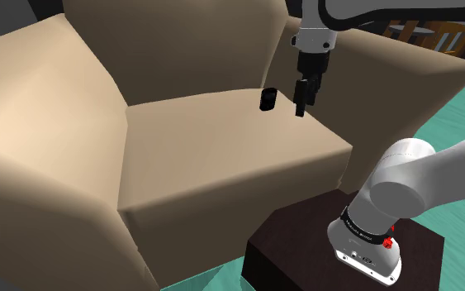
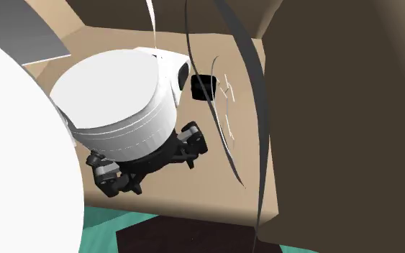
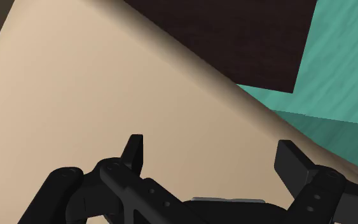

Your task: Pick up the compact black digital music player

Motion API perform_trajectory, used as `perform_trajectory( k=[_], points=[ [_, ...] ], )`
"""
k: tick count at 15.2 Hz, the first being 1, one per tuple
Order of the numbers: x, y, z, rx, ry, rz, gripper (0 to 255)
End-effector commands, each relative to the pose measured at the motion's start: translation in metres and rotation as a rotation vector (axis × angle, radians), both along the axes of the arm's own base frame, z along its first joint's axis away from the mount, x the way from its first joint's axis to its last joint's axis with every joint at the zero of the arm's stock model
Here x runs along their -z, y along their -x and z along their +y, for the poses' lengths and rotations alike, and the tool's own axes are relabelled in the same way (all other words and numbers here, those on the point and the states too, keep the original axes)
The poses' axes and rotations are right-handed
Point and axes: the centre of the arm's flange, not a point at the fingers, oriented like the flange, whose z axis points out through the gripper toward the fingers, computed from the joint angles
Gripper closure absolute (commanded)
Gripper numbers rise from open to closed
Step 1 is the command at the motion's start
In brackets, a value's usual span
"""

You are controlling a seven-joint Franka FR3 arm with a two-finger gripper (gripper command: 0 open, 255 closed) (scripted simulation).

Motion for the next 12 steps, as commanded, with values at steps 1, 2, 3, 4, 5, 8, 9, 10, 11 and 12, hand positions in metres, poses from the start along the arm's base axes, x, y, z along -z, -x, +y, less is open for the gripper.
perform_trajectory(
  k=[1,2,3,4,5,8,9,10,11,12],
  points=[
    [0.0,0.0,0.0,0.0,0.0,0.0,0],
    [0.003,-0.01,-0.007,0.002,0.002,-0.007,0],
    [0.006,-0.019,-0.014,0.004,0.004,-0.015,0],
    [0.008,-0.029,-0.021,0.005,0.006,-0.022,0],
    [0.011,-0.038,-0.028,0.007,0.008,-0.029,0],
    [0.018,-0.067,-0.048,0.012,0.014,-0.051,0],
    [0.021,-0.077,-0.055,0.014,0.016,-0.059,0],
    [0.023,-0.086,-0.062,0.016,0.017,-0.066,0],
    [0.025,-0.096,-0.07,0.018,0.019,-0.073,0],
    [0.027,-0.106,-0.077,0.02,0.021,-0.081,0]
  ],
)
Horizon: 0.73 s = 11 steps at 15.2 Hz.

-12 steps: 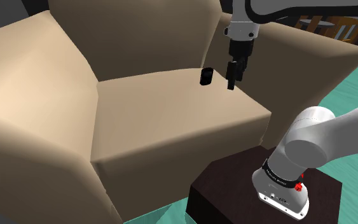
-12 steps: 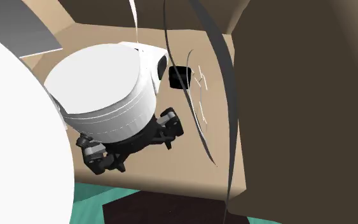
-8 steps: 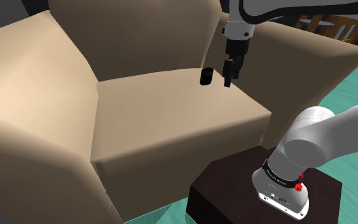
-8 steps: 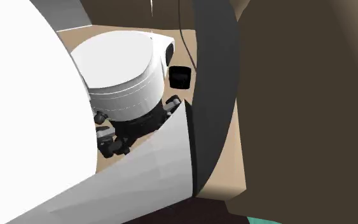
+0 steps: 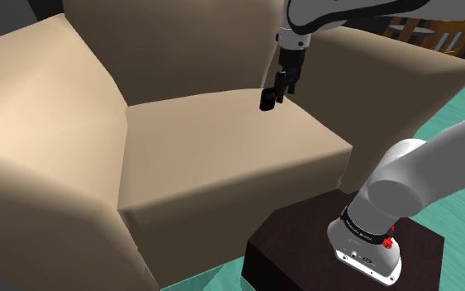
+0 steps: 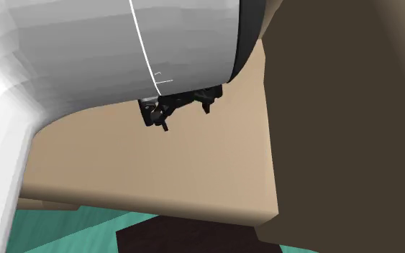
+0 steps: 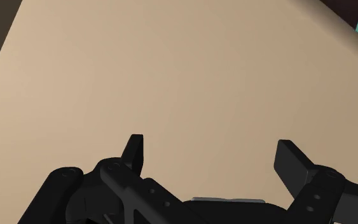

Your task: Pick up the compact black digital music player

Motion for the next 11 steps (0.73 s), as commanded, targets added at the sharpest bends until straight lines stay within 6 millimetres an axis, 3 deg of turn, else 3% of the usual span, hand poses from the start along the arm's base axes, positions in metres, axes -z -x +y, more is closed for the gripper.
perform_trajectory(
  k=[1,9,11],
  points=[
    [0.007,-0.02,-0.018,0.003,0.005,-0.016,0],
    [0.02,-0.097,-0.075,0.018,0.021,-0.074,0],
    [0.026,-0.102,-0.078,0.018,0.021,-0.078,0]
  ],
)
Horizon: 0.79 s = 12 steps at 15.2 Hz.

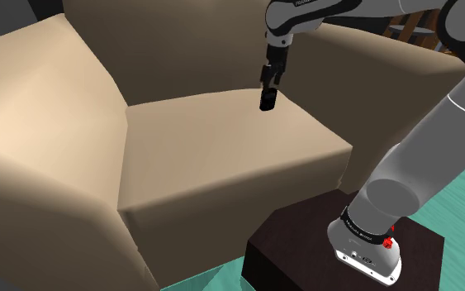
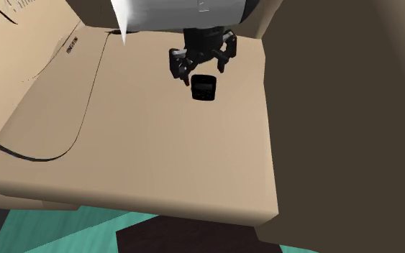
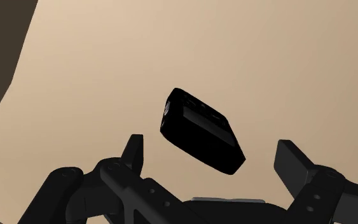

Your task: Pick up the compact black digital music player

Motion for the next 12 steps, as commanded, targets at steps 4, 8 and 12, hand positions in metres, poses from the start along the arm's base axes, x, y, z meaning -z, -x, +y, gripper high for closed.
perform_trajectory(
  k=[4,8,12],
  points=[
    [0.026,-0.004,-0.003,0.0,0.001,-0.003,0],
    [0.039,-0.004,-0.003,0.0,0.001,-0.003,0],
    [0.04,-0.005,-0.002,0.0,0.001,-0.003,255]
  ],
)
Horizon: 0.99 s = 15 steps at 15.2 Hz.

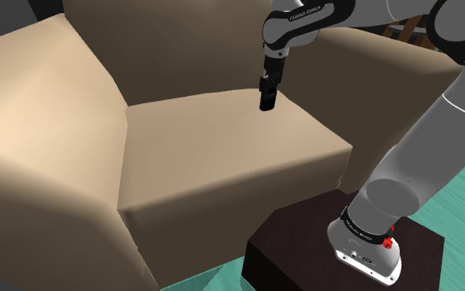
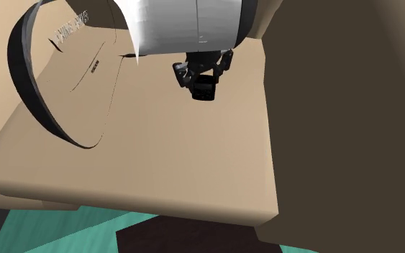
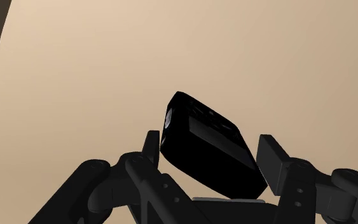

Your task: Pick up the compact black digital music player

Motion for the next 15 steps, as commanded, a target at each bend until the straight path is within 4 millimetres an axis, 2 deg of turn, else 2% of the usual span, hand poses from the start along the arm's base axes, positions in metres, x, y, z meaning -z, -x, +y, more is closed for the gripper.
perform_trajectory(
  k=[1,6,15],
  points=[
    [0.001,0.0,-0.001,0.001,0.0,0.003,255],
    [0.001,0.001,-0.001,0.001,0.0,0.003,255],
    [-0.047,0.001,-0.001,0.001,0.0,0.003,255]
  ],
)
